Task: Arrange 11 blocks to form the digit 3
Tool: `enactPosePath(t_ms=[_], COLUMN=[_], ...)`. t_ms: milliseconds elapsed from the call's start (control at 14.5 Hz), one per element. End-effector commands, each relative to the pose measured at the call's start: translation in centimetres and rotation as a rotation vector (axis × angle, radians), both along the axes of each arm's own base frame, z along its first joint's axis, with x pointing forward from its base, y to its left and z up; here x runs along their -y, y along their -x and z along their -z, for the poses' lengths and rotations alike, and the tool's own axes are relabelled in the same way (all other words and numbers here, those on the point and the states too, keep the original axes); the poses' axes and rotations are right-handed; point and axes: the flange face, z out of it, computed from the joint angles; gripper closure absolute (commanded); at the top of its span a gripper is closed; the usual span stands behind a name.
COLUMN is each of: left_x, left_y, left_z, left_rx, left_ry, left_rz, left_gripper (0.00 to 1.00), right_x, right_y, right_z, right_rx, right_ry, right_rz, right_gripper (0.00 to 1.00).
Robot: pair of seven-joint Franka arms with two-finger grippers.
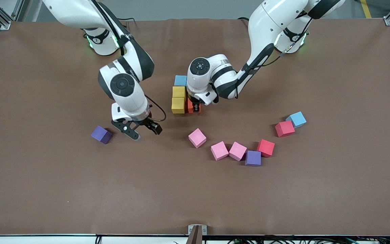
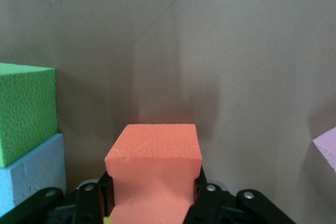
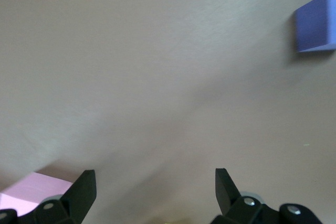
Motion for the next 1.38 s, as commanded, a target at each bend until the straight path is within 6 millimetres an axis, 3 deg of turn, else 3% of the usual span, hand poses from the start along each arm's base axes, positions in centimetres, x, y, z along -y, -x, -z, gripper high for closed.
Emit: enactPosePath(t_ms=[0,138,413,688,757,826,1032,1307], left_x=[1.2,1.5,2.1,2.1,2.0,1.8,0.9,-0.9], left_y=[-1.0,-1.4,-1.1,-1.2,-1.4,-1.9,-3.0,-5.1], left_z=[0.7,1.1,1.0,0.9,0.6,0.1,-2.0,-6.2], left_rx=[0.011,0.028,0.046,0.048,0.054,0.063,0.089,0.128], left_ry=[0.009,0.001,0.017,0.018,0.02,0.024,0.024,0.013], left_rz=[-0.012,-0.012,0.0,0.001,0.007,0.002,0.031,0.064], left_gripper=[0.61,0.61,0.61,0.57,0.42,0.0,0.0,0.0], right_x=[-0.3,1.1,5.8,11.9,13.3,14.6,18.8,23.2], right_y=[-1.5,-2.1,-3.2,-1.2,0.1,1.2,3.6,3.7], right_z=[0.6,0.8,2.0,3.9,4.9,5.7,7.1,7.3], right_rx=[0.003,0.0,-0.021,-0.007,0.009,0.022,0.024,0.007], right_ry=[0.002,0.008,0.024,0.06,0.05,0.042,0.044,0.055], right_rz=[0.029,0.027,0.026,-0.021,-0.039,-0.058,-0.107,-0.136], right_gripper=[0.0,0.0,0.0,0.0,0.0,0.0,0.0,0.0])
